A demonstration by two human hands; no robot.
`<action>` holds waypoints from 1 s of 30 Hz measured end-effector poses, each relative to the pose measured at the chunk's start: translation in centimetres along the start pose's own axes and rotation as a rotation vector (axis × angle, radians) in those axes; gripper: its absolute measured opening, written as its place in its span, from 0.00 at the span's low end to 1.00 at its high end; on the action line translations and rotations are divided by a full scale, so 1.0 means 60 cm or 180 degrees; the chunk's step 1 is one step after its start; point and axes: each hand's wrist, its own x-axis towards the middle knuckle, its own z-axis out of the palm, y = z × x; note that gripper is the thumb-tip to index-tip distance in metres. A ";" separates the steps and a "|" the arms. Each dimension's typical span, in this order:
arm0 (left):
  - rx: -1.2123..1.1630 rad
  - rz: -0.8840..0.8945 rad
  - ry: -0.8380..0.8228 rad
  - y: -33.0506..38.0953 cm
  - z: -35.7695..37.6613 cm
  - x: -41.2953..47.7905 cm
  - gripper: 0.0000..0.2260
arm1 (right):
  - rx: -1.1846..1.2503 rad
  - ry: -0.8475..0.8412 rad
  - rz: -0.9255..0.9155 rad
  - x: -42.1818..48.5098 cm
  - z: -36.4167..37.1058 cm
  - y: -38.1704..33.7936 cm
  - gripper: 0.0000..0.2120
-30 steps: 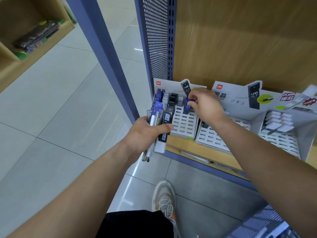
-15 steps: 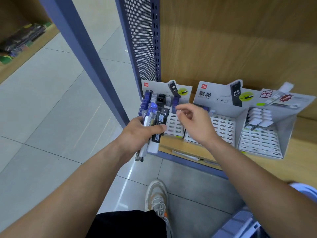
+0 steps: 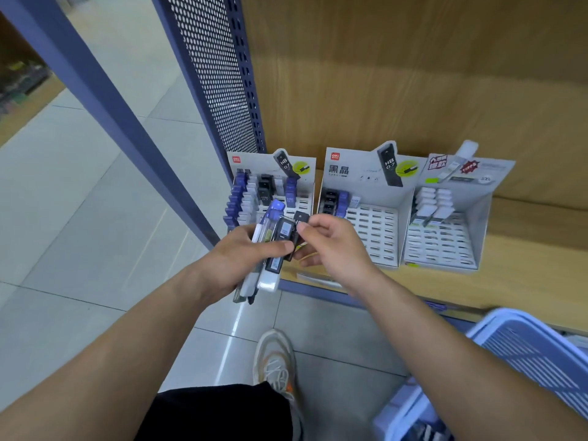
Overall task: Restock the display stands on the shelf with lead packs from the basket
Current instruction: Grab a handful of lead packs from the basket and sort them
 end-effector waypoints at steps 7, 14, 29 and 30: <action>-0.0050 0.0082 0.0088 0.012 0.015 0.015 0.11 | 0.0303 0.0163 -0.0042 0.002 -0.015 -0.009 0.11; -0.0356 0.0110 0.0095 0.022 0.011 0.011 0.11 | 0.0497 -0.0038 -0.0107 0.001 -0.036 -0.018 0.09; 0.0049 -0.0016 0.0198 -0.003 -0.004 0.018 0.12 | -0.0803 0.0603 -0.0330 0.057 -0.135 0.005 0.13; 0.0116 -0.0040 0.0183 -0.005 -0.001 0.020 0.12 | -0.0885 0.0790 -0.0290 0.062 -0.146 0.009 0.12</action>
